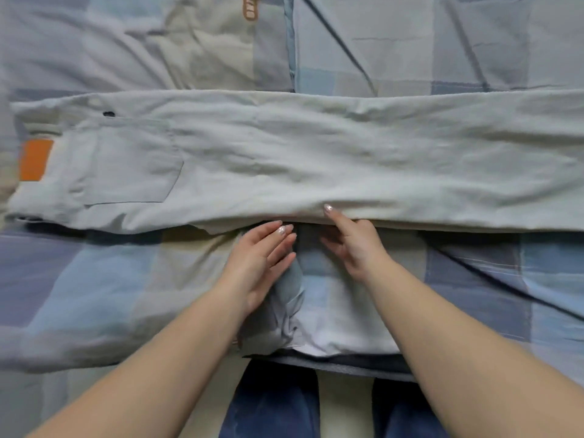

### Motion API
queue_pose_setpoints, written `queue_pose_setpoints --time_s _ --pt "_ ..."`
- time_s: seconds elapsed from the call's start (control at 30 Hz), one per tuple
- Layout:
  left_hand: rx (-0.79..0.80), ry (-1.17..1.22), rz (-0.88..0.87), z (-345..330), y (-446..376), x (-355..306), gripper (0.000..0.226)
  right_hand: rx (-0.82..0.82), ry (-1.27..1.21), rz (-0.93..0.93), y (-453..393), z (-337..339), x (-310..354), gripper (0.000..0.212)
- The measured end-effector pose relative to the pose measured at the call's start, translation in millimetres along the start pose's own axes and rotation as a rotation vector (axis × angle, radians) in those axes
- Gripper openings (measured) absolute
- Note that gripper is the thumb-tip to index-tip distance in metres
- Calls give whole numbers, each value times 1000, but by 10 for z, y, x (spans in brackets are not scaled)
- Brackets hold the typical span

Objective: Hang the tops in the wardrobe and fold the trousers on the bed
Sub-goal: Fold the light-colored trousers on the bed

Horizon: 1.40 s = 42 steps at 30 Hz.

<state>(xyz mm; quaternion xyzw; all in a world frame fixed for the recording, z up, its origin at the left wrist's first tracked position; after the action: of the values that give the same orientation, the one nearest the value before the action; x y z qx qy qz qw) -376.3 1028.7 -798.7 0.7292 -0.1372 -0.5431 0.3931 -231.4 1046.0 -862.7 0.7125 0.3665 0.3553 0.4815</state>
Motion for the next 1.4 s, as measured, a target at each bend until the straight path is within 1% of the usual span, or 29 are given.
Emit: queue_pose_setpoints --time_s 0.07,0.1,0.2,0.23,0.33,0.4,0.43,0.5,0.53,0.6,0.67,0.77,0.83,0.93,1.0,1.03,1.07,1.1,1.13,1.17,1.23,1.3,1.33,1.37,1.4 --pt "30 22 -21 232 -37 -179 11 68 102 -14 -35 -406 -134 11" --pt "18 41 -33 345 -59 -249 11 77 181 -22 -51 -570 -193 16" --pt "-85 98 -49 702 -136 -435 12 7 412 -22 -69 -895 -273 45" --pt "-127 104 -49 824 -164 -482 12 -6 495 -4 -65 -955 -255 47" --pt "-230 116 -53 1150 -232 -577 12 10 847 113 -4 -1099 -153 28" --pt "-253 127 -58 1304 -273 -606 10 77 1010 168 22 -1215 -154 15" --pt "-238 137 -57 1353 -296 -617 10 122 1061 180 32 -1288 -184 12" --pt "-176 151 -46 1368 -333 -624 9 186 1107 193 5 -1391 -273 22" --pt "-143 158 -35 1347 -354 -627 9 192 1087 192 -11 -1436 -330 26" --pt "-99 155 -19 1295 -395 -643 10 177 952 191 -7 -1515 -448 25" --pt "-102 148 -19 1268 -423 -658 10 95 814 197 14 -1570 -542 24" --pt "-117 164 -44 1288 -387 -620 9 -54 814 282 131 -1569 -636 22" --pt "-148 187 -68 1345 -319 -562 10 -164 891 439 284 -1533 -748 22" --pt "-179 269 -109 1475 -247 -526 7 -398 1076 761 558 -1411 -1007 28" --pt "-177 342 -139 1559 -258 -582 4 -554 1148 921 702 -1349 -1152 24" --pt "-186 367 -151 1596 -286 -622 6 -593 1136 988 742 -1328 -1202 20" --pt "-200 379 -157 1629 -327 -668 7 -584 1095 1030 763 -1317 -1241 17" --pt "-214 380 -152 1658 -372 -715 8 -532 1022 1017 773 -1318 -1269 16" --pt "-229 374 -136 1687 -413 -754 8 -459 918 940 784 -1337 -1296 16" --pt "-243 369 -118 1713 -462 -791 9 -373 807 809 772 -1369 -1308 18" --pt "-278 365 -89 1779 -537 -823 9 -195 564 449 751 -1459 -1335 28" --pt "-312 368 -72 1835 -577 -801 11 -32 163 161 707 -1532 -1351 20" --pt "-324 374 -61 1844 -587 -783 13 11 -24 68 689 -1553 -1334 14" --pt "-331 387 -48 1843 -592 -765 16 31 -140 5 668 -1568 -1311 9" --pt "-337 402 -41 1841 -597 -756 19 36 -181 -34 656 -1583 -1287 4"
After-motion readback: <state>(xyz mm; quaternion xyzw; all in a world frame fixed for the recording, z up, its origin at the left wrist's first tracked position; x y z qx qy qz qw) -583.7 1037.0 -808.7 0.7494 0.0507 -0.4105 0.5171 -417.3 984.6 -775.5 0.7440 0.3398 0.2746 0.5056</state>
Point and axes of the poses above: each hand's wrist, its own y-axis away from the middle knuckle, its own z-axis out of the back of the hand, x = y × z, the point moved 1 cm from there along -y, towards the middle knuckle, and after that the axes turned 15 degrees about -z, right-handed, at the moved point
